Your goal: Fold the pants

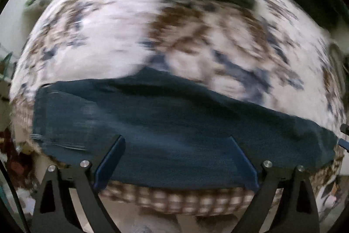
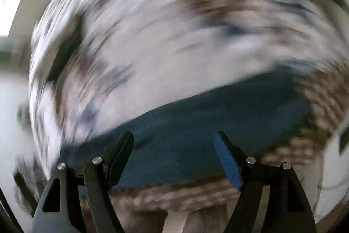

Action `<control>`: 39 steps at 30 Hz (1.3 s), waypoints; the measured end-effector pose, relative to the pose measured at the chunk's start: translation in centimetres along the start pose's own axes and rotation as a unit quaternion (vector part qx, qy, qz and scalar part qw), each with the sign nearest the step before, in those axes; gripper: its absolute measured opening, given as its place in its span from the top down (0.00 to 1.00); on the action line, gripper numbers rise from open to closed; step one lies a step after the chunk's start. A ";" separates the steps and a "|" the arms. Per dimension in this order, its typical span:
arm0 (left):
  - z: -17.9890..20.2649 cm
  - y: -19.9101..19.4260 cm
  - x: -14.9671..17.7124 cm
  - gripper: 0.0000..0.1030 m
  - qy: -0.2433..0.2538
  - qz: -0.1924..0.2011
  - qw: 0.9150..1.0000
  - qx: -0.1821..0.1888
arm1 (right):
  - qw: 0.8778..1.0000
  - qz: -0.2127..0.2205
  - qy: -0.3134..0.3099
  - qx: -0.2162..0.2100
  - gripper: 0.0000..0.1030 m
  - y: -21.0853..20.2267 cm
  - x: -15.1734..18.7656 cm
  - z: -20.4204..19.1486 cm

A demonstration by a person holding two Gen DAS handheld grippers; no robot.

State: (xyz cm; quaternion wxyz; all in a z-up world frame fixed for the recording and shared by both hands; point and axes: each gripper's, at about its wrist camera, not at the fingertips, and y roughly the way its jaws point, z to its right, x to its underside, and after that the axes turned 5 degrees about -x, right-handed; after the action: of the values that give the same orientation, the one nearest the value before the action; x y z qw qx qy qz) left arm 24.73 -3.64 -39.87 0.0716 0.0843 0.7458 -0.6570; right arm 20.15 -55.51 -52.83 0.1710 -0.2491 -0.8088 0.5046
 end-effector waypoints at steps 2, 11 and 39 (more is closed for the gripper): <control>-5.2 0.8 -0.9 0.07 -0.030 -0.009 0.999 -0.011 | 0.997 -0.055 -0.058 -0.022 0.24 3.9 -0.2 -6.7; -28.7 8.4 -5.0 0.08 -0.182 -0.075 0.980 -0.022 | 0.950 -0.171 -0.261 0.000 0.24 20.6 3.8 -32.2; -30.2 12.4 -4.0 0.59 -0.060 -0.103 0.993 0.025 | 0.957 -0.205 -0.198 0.056 0.24 26.6 0.9 -37.4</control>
State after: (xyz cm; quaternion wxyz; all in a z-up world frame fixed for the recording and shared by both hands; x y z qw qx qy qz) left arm 31.43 27.68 -47.18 0.0459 -0.0306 0.7285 -0.6828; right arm 45.31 -17.90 -60.63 0.1213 0.0370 -0.8306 0.5423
